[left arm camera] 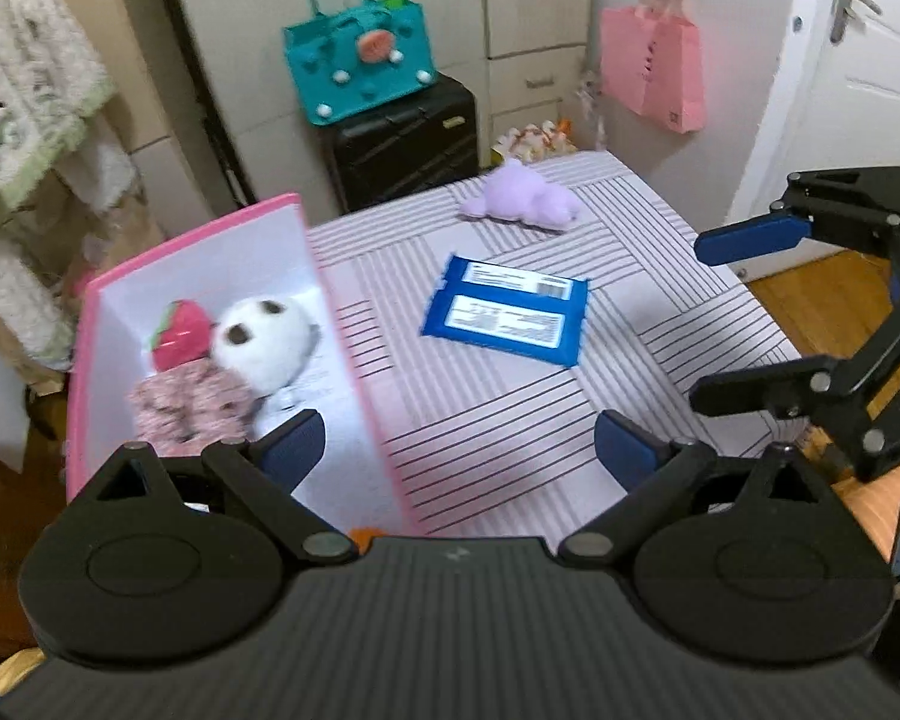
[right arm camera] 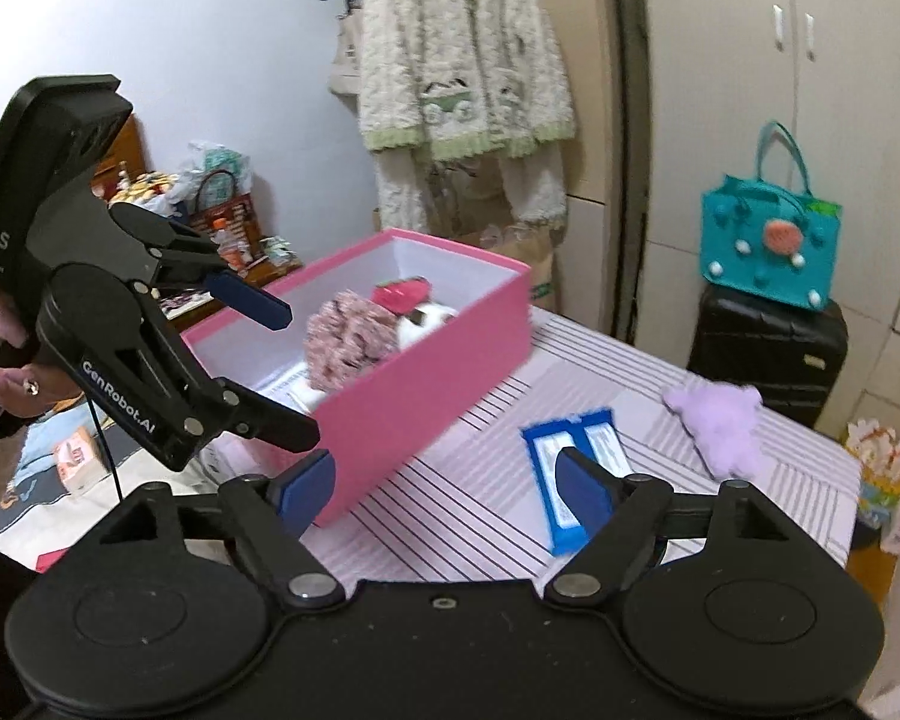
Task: Organize soft objects
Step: 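Move both tools back toward the blue wipes packet on the table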
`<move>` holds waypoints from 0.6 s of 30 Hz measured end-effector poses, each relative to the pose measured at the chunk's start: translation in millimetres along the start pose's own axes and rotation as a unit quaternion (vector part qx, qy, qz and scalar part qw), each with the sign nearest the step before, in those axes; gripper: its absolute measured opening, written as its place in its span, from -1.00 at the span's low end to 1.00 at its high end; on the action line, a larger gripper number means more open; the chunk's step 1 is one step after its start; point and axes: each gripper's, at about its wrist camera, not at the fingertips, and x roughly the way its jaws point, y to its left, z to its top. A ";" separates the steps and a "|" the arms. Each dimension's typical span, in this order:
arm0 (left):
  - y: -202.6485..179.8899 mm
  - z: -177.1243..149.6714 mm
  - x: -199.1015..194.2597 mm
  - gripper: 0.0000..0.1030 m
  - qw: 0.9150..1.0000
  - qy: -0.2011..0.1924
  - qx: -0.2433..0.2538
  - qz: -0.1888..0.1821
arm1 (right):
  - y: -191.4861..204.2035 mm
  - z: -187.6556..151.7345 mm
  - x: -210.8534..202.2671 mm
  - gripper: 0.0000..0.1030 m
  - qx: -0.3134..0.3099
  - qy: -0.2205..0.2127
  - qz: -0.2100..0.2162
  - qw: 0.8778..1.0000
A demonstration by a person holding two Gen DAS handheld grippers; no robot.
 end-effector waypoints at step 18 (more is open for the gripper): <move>-5.5 59.7 117.4 0.89 0.998 0.028 -0.056 -0.011 | -73.6 -75.8 76.1 0.66 0.069 -0.002 -0.064 0.996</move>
